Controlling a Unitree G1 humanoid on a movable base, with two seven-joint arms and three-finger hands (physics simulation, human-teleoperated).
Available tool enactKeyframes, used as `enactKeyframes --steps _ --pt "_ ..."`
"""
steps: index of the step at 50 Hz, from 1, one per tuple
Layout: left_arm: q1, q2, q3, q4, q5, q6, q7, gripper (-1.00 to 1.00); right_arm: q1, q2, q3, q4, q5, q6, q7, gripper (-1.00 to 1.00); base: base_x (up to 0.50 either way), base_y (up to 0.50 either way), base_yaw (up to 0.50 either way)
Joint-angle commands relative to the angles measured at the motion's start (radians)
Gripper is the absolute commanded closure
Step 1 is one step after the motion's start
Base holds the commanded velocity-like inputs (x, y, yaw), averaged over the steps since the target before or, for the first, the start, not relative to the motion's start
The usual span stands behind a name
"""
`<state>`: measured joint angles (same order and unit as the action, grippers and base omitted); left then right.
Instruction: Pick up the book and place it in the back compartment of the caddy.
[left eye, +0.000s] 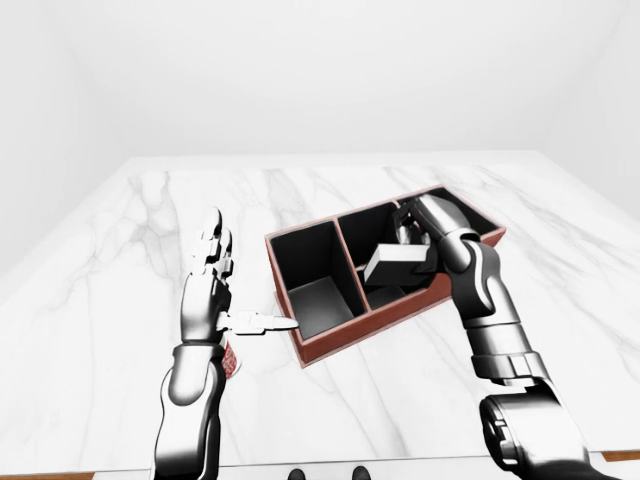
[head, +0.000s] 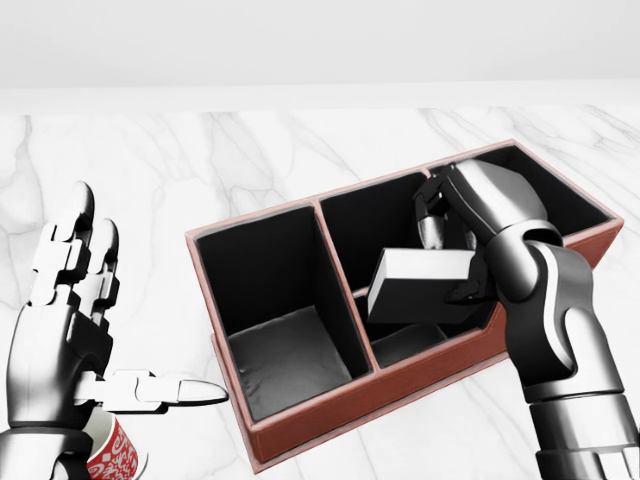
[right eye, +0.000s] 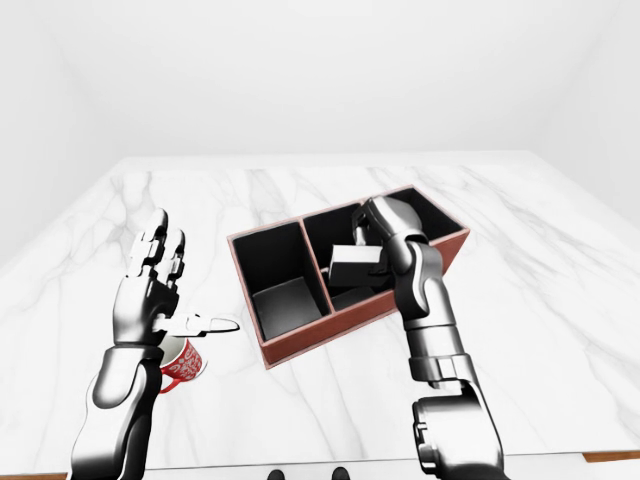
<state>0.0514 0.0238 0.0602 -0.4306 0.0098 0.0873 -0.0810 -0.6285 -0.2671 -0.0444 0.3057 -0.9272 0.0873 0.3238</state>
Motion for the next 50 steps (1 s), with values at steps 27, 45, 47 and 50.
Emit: enactKeyframes --steps 27,45,47,50 --pt "0.001 0.0 0.0 -0.001 0.0 0.0 0.0 -1.0 -0.018 -0.003 -0.005 0.05 -0.02 -0.007 -0.067 1.0 0.0 0.0 0.0" --pt "0.003 0.0 0.0 -0.002 0.001 0.0 0.001 -1.0 -0.021 0.005 0.003 0.088 -0.029 -0.018 -0.104 1.0 0.0 0.0 0.0" --pt "0.004 -0.001 -0.002 0.001 0.002 0.0 0.0 -1.0 -0.02 0.006 0.003 0.085 -0.029 -0.017 -0.104 1.0 0.0 0.0 0.0" --pt "0.002 -0.001 -0.002 0.003 0.002 0.0 0.001 -1.0 -0.02 0.008 0.005 0.098 -0.029 -0.023 -0.114 1.0 0.0 0.0 0.0"
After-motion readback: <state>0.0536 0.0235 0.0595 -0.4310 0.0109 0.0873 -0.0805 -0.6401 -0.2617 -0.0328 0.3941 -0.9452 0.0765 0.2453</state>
